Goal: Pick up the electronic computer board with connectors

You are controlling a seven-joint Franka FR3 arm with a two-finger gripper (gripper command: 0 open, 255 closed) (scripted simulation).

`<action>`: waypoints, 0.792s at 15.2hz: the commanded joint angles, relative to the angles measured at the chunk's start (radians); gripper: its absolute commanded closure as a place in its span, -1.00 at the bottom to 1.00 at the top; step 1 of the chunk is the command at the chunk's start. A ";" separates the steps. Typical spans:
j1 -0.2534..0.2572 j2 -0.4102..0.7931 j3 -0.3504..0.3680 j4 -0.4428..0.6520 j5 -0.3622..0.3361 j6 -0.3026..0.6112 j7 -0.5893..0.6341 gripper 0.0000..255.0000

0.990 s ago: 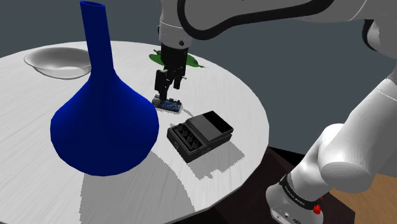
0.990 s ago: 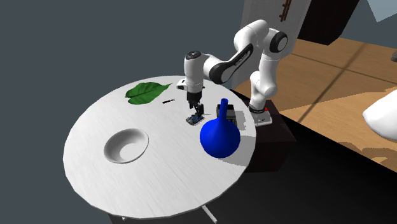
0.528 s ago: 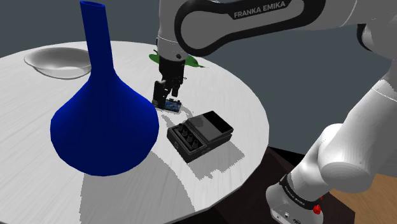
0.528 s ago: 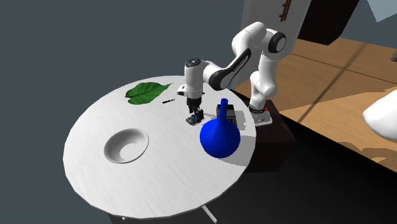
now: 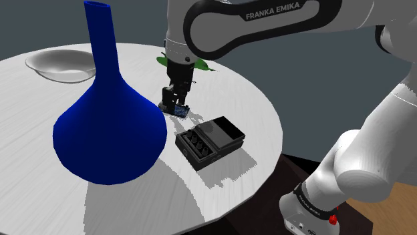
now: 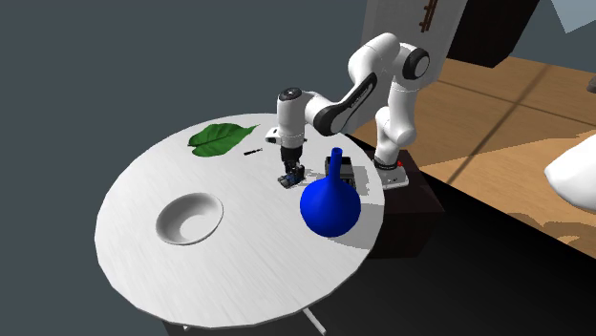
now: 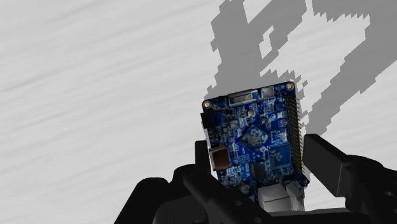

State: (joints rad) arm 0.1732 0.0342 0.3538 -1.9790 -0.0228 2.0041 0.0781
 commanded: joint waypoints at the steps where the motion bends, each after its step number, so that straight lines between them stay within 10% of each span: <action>1: 0.001 0.003 0.002 -0.003 0.001 -0.001 0.001 1.00; 12: -0.001 -0.023 0.000 0.089 0.011 -0.117 -0.009 1.00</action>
State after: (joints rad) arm 0.1730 0.0168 0.3540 -1.8975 -0.0135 1.9001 0.0707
